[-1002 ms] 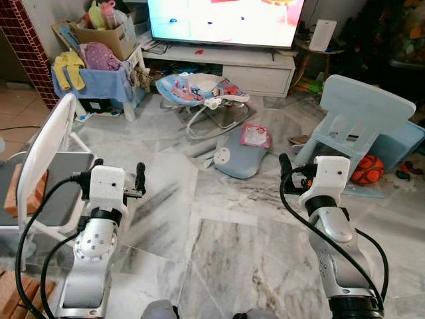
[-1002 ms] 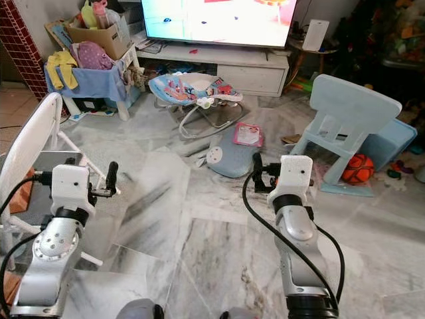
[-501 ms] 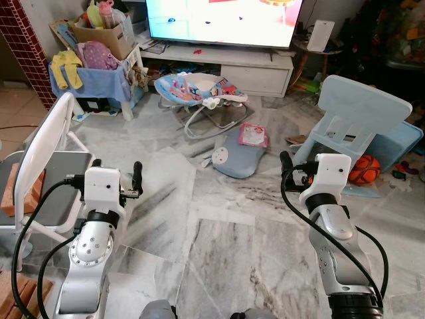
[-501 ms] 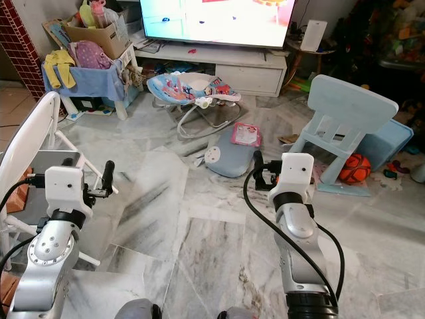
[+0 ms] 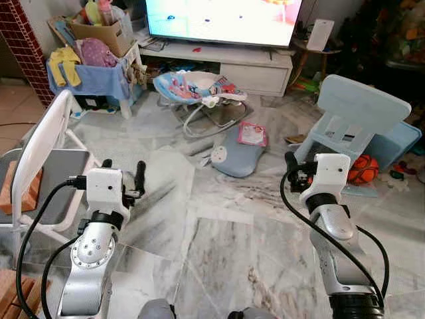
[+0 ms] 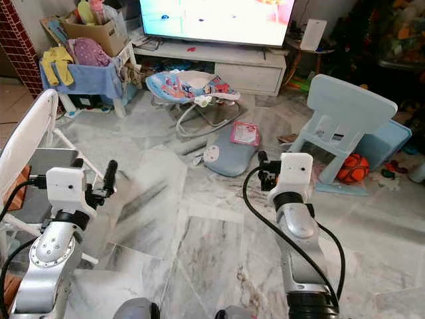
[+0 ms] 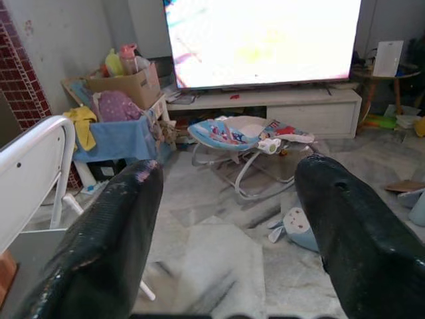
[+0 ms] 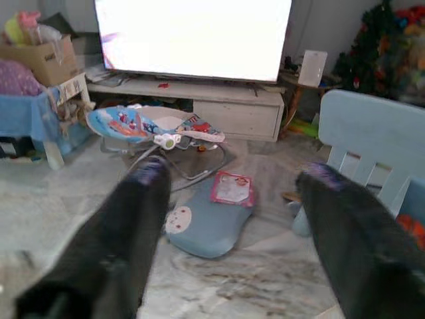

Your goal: Restocking fridge

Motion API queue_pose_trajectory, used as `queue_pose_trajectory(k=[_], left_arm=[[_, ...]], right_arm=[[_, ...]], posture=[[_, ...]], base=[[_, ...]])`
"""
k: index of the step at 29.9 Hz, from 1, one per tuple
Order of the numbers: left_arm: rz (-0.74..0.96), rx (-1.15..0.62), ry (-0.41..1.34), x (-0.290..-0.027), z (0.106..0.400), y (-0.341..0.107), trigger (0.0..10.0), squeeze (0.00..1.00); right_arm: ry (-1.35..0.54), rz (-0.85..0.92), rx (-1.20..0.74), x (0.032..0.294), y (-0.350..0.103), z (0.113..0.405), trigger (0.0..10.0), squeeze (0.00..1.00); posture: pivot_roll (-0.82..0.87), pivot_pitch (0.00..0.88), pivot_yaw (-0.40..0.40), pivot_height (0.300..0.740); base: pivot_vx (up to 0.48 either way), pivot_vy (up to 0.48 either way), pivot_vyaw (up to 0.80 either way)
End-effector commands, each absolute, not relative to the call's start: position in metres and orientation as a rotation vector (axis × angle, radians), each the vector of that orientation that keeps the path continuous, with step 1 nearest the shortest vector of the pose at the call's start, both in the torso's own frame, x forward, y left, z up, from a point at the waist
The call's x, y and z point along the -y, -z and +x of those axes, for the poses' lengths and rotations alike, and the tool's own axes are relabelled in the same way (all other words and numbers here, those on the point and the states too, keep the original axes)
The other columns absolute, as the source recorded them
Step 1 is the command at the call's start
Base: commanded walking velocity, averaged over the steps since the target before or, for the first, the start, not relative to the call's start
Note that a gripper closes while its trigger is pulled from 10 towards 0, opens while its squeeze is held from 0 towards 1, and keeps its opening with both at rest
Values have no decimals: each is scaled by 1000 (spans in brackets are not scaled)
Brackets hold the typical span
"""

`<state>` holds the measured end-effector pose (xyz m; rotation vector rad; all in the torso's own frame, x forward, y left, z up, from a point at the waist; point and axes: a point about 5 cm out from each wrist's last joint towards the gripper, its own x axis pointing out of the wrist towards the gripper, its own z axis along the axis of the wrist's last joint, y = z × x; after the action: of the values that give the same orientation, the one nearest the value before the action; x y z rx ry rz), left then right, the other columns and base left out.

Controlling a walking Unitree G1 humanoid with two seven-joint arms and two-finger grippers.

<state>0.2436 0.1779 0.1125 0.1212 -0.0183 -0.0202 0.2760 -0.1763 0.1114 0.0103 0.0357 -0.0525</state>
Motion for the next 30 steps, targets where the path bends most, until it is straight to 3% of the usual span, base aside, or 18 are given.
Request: queue_pose_trajectory(k=[1,27,28,29,30], left_arm=[[96,1,-12,-181,245,-112,10000,1000],[114,-88,-100,-182,248,-106,10000,1000],[107,-102,-103,-182,248,-104,10000,961],[101,-111,-105,-182,248,-103,10000,961],[94,-114,-99,-182,248,-102,10000,0]], right_arm=[[71,32,-21,181,-118,276,10000,1000],[126,79,-75,187,-107,279,10000,1000],[127,82,-84,187,-105,279,10000,796],[127,84,-88,187,-103,279,10000,796],[127,92,-95,186,-101,279,10000,0]], posture=[[53,62,-29,740],[72,68,-46,740],[73,67,-45,740],[73,67,-45,740],[71,61,-42,740]], base=[[0,0,0],[0,0,0],[0,0,0],[0,0,0],[0,0,0]])
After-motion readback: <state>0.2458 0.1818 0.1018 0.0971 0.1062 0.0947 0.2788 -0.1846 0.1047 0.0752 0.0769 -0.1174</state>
